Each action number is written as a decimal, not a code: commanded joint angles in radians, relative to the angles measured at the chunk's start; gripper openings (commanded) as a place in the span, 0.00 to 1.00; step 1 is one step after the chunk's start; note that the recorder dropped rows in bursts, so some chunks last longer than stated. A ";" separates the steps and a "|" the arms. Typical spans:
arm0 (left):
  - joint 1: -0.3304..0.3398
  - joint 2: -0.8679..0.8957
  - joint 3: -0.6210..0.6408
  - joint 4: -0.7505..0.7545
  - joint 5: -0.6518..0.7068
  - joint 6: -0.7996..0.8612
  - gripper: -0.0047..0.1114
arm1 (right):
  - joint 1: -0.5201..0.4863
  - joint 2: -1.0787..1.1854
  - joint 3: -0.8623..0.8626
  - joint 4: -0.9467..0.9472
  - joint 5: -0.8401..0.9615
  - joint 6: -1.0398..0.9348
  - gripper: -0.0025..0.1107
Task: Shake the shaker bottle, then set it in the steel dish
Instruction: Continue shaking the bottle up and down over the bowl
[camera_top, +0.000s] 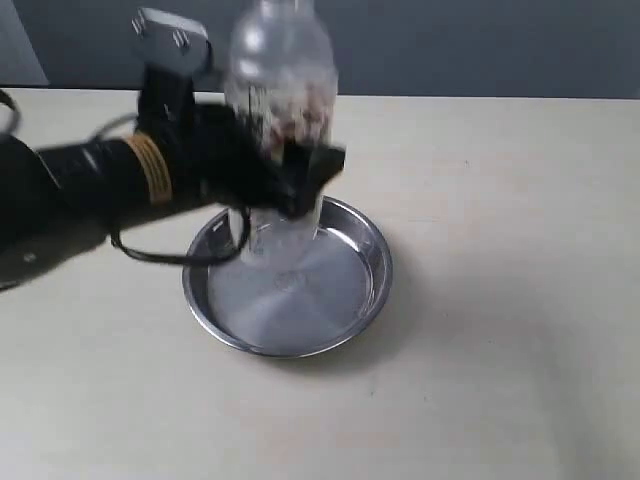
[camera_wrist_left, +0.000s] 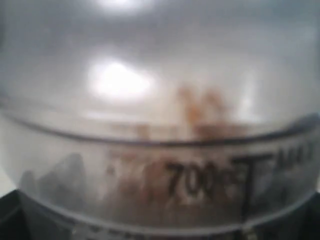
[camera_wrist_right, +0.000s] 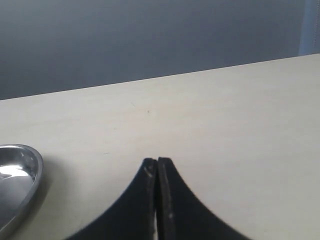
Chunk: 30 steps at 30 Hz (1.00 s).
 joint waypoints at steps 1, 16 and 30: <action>-0.002 -0.118 -0.069 0.013 -0.060 0.016 0.04 | 0.001 0.002 0.001 -0.004 -0.015 -0.004 0.01; -0.003 -0.074 -0.052 -0.026 0.006 0.030 0.04 | 0.001 0.002 0.001 -0.004 -0.017 -0.004 0.01; -0.002 0.050 0.019 -0.020 0.038 -0.017 0.04 | 0.001 0.002 0.001 -0.006 -0.012 -0.004 0.01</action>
